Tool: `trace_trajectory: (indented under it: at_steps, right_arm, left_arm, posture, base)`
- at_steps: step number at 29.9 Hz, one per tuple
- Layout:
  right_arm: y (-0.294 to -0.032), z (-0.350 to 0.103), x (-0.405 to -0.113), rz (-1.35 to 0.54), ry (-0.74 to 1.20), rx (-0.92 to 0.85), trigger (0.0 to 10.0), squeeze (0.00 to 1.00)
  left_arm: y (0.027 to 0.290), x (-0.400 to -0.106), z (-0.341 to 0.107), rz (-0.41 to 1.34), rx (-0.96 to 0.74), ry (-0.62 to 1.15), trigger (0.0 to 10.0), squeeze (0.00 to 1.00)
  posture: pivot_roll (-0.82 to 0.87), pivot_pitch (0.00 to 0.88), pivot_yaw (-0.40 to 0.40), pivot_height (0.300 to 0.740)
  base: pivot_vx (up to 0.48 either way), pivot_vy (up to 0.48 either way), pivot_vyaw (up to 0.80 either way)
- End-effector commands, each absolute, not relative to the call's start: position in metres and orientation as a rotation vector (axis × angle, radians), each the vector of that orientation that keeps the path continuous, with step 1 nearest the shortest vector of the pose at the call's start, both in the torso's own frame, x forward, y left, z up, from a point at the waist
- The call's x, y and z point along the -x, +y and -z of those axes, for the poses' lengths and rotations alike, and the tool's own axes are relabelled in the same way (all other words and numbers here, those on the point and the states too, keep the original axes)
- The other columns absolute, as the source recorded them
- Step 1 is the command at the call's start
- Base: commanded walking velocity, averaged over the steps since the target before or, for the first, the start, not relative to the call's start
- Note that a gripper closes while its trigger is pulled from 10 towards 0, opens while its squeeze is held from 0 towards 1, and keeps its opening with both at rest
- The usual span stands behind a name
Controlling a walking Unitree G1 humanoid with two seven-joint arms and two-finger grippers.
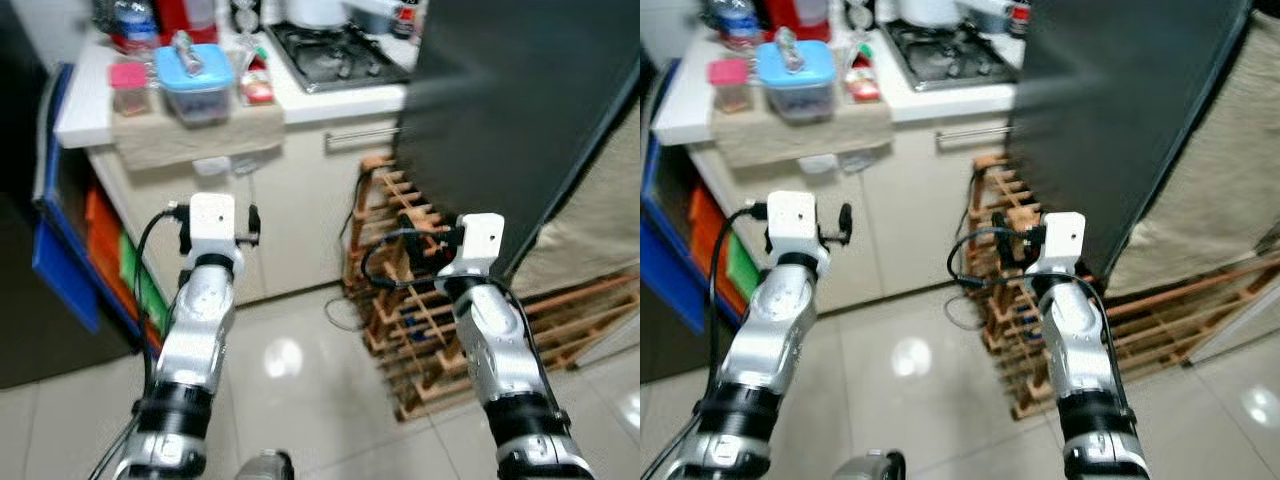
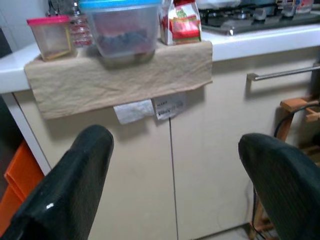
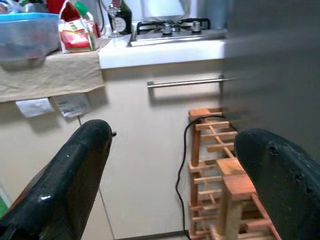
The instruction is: Restocking fridge
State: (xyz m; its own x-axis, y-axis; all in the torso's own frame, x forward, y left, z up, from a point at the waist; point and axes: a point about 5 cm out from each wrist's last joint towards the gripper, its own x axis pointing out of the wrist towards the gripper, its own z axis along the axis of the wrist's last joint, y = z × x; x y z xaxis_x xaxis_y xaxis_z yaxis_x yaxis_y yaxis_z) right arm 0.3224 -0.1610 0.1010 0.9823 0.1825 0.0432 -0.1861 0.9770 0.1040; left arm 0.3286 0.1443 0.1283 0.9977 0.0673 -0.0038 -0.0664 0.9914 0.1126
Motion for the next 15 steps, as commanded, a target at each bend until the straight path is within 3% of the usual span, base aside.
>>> trace_trajectory:
  at_steps: [1,7,15]
  right_arm:
    - [-0.163,-0.102,-0.323,-0.176,-0.041,-0.123,10.0,0.00]
    - [-0.171,-0.102,-0.324,-0.127,-0.038,-0.120,10.0,0.00]
    - [-0.177,-0.101,-0.326,-0.101,-0.026,-0.137,10.0,0.00]
  left_arm:
    - [0.147,-0.330,-0.125,-0.081,-0.126,0.027,10.0,0.00]
    - [0.169,-0.320,-0.096,-0.144,-0.091,0.176,10.0,0.00]
    - [0.166,-0.314,-0.086,-0.141,-0.088,0.221,10.0,0.00]
  posture:
    - [-0.05,0.000,-0.013,0.735]
    - [-0.05,0.000,-0.010,0.735]
    - [-0.04,0.000,-0.028,0.740]
  base:
    - [0.000,0.000,0.52]
    - [0.000,0.000,0.51]
    - [0.000,0.000,0.49]
